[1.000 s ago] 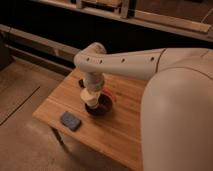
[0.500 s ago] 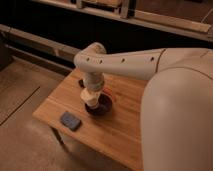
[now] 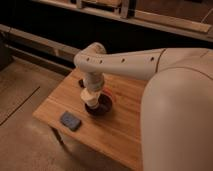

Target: Place the ceramic cup in the ceramic bowl

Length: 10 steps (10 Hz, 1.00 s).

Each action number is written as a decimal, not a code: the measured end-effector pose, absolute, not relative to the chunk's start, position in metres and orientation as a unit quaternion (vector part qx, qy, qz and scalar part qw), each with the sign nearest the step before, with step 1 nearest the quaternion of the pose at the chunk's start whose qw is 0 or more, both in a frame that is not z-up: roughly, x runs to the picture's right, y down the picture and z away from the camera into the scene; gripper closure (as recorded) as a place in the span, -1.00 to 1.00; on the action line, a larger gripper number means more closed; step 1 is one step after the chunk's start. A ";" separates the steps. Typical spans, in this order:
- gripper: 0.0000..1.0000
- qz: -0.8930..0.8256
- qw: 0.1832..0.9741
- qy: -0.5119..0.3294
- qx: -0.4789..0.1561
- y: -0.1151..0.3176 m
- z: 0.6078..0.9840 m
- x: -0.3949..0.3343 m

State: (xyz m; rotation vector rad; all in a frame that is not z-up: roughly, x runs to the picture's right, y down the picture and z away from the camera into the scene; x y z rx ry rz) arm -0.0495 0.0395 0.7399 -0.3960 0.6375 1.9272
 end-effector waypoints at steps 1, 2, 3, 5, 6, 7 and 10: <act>-0.16 0.801 0.511 0.265 -0.165 0.040 0.740 -0.050; -0.27 0.801 0.511 0.265 -0.165 0.040 0.740 -0.050; -0.47 0.801 0.511 0.265 -0.165 0.039 0.740 -0.050; -0.60 0.801 0.511 0.265 -0.165 0.039 0.740 -0.050; -0.60 0.801 0.511 0.265 -0.165 0.039 0.740 -0.050; -0.60 0.801 0.511 0.265 -0.165 0.039 0.740 -0.050; -0.60 0.801 0.511 0.265 -0.165 0.039 0.740 -0.050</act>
